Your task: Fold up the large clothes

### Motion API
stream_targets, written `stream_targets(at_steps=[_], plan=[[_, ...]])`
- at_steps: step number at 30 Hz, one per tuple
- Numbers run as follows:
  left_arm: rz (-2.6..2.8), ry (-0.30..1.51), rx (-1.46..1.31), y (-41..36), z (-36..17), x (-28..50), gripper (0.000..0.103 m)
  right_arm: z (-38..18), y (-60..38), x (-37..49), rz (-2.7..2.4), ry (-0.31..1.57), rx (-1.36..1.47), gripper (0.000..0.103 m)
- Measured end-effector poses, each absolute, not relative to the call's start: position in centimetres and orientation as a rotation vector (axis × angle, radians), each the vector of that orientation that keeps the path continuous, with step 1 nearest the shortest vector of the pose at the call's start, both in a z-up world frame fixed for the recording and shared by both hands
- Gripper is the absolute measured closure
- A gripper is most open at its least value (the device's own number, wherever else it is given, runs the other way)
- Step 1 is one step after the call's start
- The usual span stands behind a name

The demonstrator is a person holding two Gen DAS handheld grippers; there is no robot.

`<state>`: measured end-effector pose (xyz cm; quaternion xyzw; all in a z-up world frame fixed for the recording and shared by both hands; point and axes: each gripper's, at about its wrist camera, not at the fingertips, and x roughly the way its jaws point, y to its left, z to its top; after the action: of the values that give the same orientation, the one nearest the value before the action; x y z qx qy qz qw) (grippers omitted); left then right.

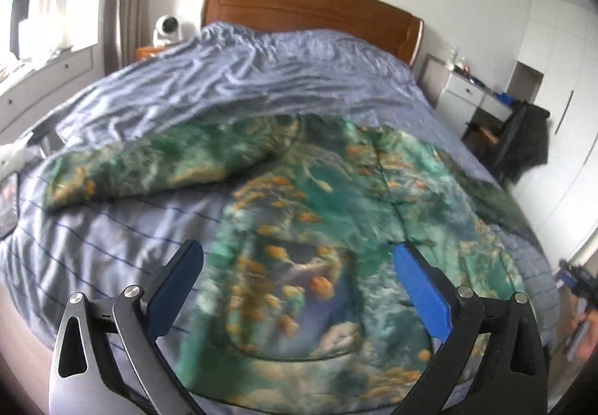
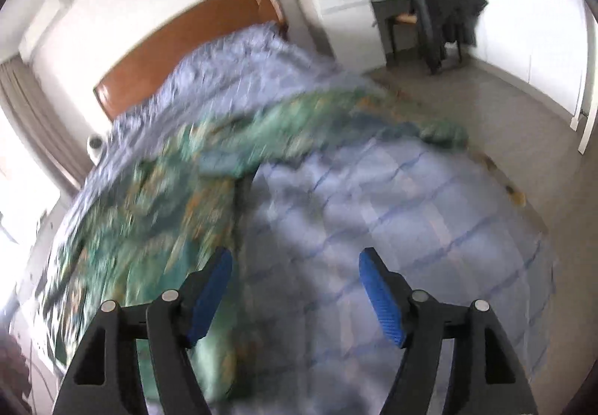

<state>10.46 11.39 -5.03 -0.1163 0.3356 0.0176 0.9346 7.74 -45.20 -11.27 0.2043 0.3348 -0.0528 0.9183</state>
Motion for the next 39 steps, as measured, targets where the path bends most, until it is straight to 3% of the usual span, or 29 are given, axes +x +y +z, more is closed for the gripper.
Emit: stream_targets(at_steps=[6,12,18,19,20,21,22,24,34,39], plan=[[-0.004,0.753,-0.227,9.4,-6.4,10.4,0.001,-12.6,-55.7,11.4,-0.174,0.602,0.772,0.031],[0.010,0.774,-0.250,9.2,-6.9,9.8,0.001,-19.0,-63.2,15.9,-0.255,0.569,1.191,0.031],[0.056,0.813,-0.342,11.0,-7.9,9.3,0.001,-22.4,-64.5,20.0,-0.378,0.526,1.278,0.032],[0.061,0.827,-0.367,11.2,-8.3,9.3,0.001,-22.6,-64.8,20.5,-0.395,0.511,1.281,0.037],[0.063,0.848,-0.401,11.5,-8.9,9.2,0.001,-22.7,-65.2,20.8,-0.411,0.496,1.285,0.055],[0.065,0.858,-0.416,11.6,-9.2,9.1,0.001,-22.9,-65.6,21.1,-0.440,0.481,1.291,0.079],[0.068,0.864,-0.426,11.7,-9.5,9.0,0.001,-22.7,-65.7,21.1,-0.468,0.470,1.290,0.087],[0.073,0.858,-0.414,11.5,-9.6,8.7,0.001,-21.0,-65.6,20.6,-0.475,0.427,1.257,0.092],[0.049,0.843,-0.359,10.3,-9.7,9.2,0.001,-2.1,-53.5,19.5,-0.192,0.337,0.492,0.092],[0.047,0.821,-0.343,10.0,-9.2,7.9,0.001,2.0,-43.4,21.2,0.016,0.353,0.303,0.092]])
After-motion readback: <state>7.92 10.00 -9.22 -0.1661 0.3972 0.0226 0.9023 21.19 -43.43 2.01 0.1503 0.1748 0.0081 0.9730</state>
